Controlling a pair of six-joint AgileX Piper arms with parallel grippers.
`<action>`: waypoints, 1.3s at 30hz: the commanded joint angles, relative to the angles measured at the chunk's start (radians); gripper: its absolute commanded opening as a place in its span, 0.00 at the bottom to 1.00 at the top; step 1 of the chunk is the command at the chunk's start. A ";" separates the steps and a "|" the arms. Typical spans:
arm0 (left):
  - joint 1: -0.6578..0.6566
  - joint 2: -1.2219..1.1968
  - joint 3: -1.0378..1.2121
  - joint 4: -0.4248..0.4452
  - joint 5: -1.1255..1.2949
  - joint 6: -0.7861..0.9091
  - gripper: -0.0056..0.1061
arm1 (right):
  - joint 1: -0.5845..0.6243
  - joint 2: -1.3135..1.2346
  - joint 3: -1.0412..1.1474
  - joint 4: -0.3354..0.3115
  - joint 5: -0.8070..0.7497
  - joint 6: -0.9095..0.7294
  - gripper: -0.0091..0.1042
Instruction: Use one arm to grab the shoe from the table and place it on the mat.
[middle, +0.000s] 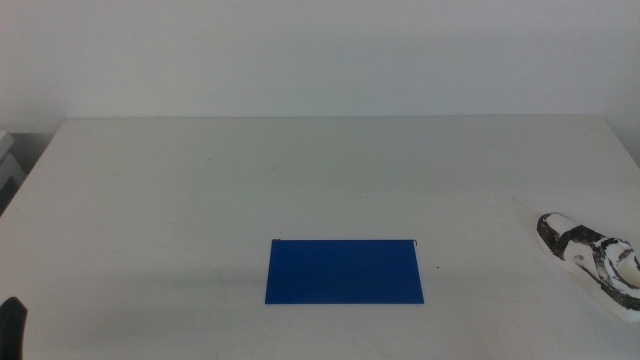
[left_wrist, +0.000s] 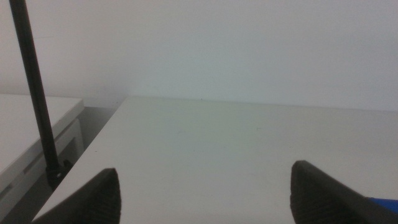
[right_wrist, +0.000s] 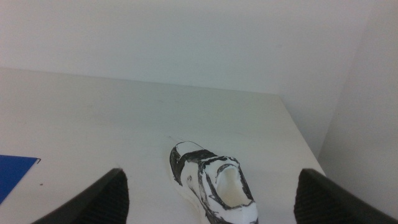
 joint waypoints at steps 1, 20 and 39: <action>-0.005 -0.007 0.005 -0.004 -0.081 -0.003 0.89 | -0.005 -0.026 0.005 0.001 -0.073 -0.005 0.89; -0.005 -0.007 0.005 -0.004 -0.081 -0.003 0.89 | -0.005 0.236 -0.447 -0.006 0.246 0.111 0.89; -0.005 -0.007 0.005 -0.004 -0.081 -0.003 0.89 | -0.005 1.073 -1.097 0.026 0.747 -0.149 0.89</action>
